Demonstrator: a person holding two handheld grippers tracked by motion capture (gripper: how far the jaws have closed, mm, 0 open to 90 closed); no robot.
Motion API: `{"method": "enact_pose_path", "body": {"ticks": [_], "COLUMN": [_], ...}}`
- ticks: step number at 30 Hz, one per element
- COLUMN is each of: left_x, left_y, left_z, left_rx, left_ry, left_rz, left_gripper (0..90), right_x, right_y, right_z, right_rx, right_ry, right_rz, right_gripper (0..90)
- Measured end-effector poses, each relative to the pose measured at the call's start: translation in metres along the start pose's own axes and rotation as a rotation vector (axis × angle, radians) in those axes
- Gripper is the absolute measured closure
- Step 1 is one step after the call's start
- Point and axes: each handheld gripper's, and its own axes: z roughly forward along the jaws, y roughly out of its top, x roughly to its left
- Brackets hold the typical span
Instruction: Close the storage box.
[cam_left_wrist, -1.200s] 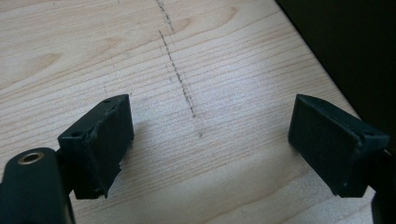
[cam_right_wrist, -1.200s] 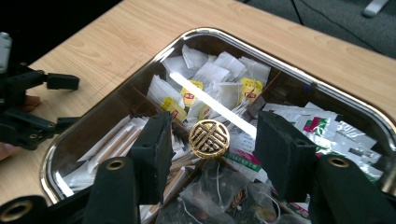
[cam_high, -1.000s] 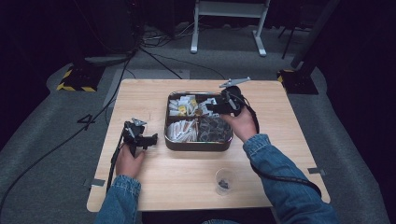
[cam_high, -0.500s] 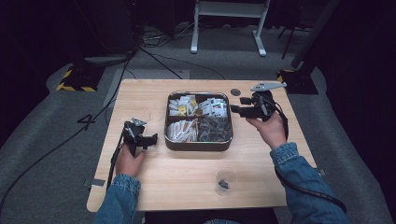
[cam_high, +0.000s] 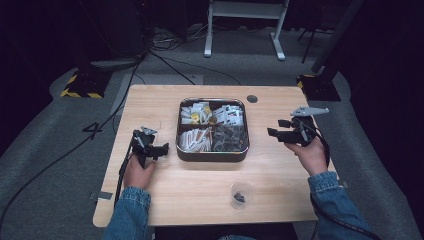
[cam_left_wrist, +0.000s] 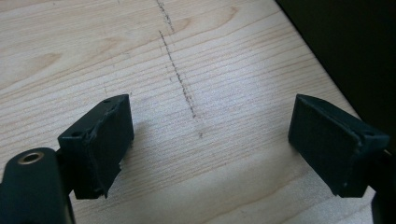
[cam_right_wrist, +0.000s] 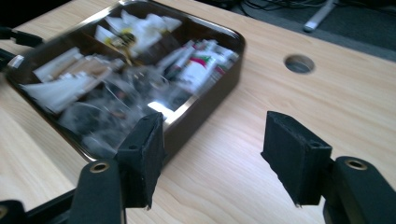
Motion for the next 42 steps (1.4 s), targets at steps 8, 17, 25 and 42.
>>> {"method": "enact_pose_path", "body": {"ticks": [8, 17, 25, 42], "left_x": [0.0, 0.0, 0.0, 0.0], "left_y": [0.0, 0.0, 0.0, 0.0], "left_z": [0.0, 0.0, 0.0, 0.0], "left_rx": [0.0, 0.0, 0.0, 0.0], "left_ry": [0.002, 0.002, 0.002, 0.002], "left_rz": [-0.002, -0.002, -0.001, -0.001], "left_gripper": [14.5, 14.5, 14.5, 14.5], "right_x": [-0.02, -0.051, -0.069, -0.075], "right_y": [-0.038, -0.076, -0.099, -0.114], "right_z": [0.009, 0.031, 0.036, 0.05], "right_rx": [0.038, 0.083, 0.076, 0.098], "right_ry": [-0.069, -0.101, -0.101, -0.111], "right_rz": [-0.017, 0.043, 0.083, 0.033], "right_gripper": [38.6, 37.6, 36.1, 18.6]}}
